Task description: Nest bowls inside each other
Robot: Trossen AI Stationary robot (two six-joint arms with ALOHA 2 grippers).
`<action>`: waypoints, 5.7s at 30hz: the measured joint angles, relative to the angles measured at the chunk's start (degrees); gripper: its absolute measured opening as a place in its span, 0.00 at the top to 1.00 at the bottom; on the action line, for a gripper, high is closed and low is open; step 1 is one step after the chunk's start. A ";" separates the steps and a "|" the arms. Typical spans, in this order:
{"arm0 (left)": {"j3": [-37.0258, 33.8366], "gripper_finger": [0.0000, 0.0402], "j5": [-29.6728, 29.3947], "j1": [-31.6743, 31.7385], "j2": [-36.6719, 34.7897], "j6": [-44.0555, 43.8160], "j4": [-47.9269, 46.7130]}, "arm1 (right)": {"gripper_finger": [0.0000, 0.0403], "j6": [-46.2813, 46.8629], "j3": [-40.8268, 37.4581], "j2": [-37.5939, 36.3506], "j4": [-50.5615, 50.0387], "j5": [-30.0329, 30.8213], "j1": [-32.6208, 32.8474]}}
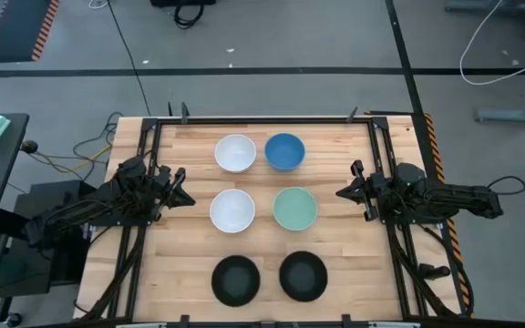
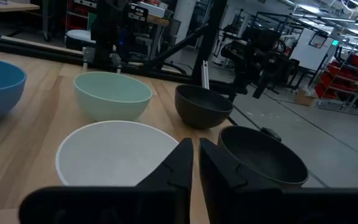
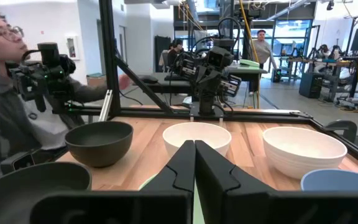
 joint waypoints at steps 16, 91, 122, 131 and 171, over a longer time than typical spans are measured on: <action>0.00 0.91 0.00 0.00 0.00 0.02 0.02 | 0.96 0.01 0.00 0.00 0.02 -0.01 -0.01; 0.02 0.94 -15.91 0.00 0.02 12.63 24.02 | 0.96 8.59 13.19 11.74 10.81 12.50 0.01; 15.84 0.84 -24.55 0.02 12.16 3.45 9.70 | 0.83 18.05 71.01 68.38 -48.55 18.23 -8.49; 16.04 0.85 -24.52 0.02 16.15 4.56 9.73 | 0.82 17.42 77.16 81.28 -49.80 14.87 -15.31; 16.08 0.85 -24.50 -0.04 16.24 4.58 8.49 | 0.82 18.98 82.40 97.46 -51.75 13.54 -19.48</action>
